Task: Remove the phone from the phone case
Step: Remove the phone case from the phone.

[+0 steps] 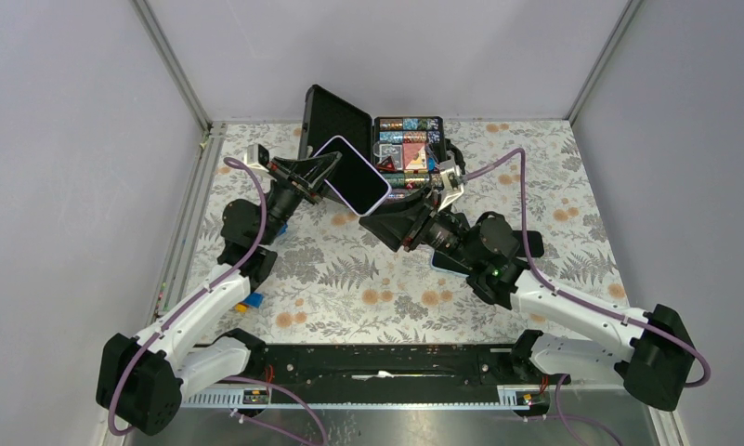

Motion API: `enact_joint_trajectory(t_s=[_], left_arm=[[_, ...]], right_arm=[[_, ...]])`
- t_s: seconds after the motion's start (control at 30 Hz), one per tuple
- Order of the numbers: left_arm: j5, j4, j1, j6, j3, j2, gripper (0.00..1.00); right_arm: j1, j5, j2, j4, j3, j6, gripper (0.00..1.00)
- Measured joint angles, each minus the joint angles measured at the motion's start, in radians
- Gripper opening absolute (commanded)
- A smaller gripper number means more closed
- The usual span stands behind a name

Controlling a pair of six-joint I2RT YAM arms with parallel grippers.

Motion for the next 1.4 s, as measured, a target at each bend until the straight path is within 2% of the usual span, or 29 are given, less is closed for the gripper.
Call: enact_joint_trajectory(t_s=[0.2,0.33,0.57,0.67,0.9,1.17,1.3,1.4], left_arm=[[0.0,-0.001,0.0,-0.001,0.0,-0.002,0.0],[-0.008,-0.022,0.003,-0.014,0.0,-0.005,0.0],[0.005,-0.163,0.007,-0.033,0.028,-0.014,0.0],[0.01,-0.19,0.009,-0.047,0.039,-0.014,0.0],[0.019,-0.232,0.009,-0.068,0.04,-0.014,0.0],[0.052,-0.266,0.011,-0.103,0.047,-0.013,0.0],[0.077,-0.298,0.016,-0.111,0.067,-0.013,0.0],[0.076,-0.31,0.016,-0.116,0.069,-0.013,0.0]], right_arm=[[0.001,0.025,0.016,0.009,0.002,0.014,0.38],[0.005,0.045,0.018,-0.005,0.01,0.01,0.35],[0.009,0.06,0.017,-0.057,0.023,-0.053,0.38],[0.01,0.066,0.017,-0.075,0.034,-0.086,0.42],[0.011,0.08,0.016,-0.1,0.034,-0.132,0.41],[0.017,0.053,0.006,-0.051,-0.006,-0.26,0.15],[0.013,0.019,0.005,-0.049,-0.014,-0.343,0.13],[-0.002,-0.002,0.005,-0.049,-0.015,-0.348,0.13]])
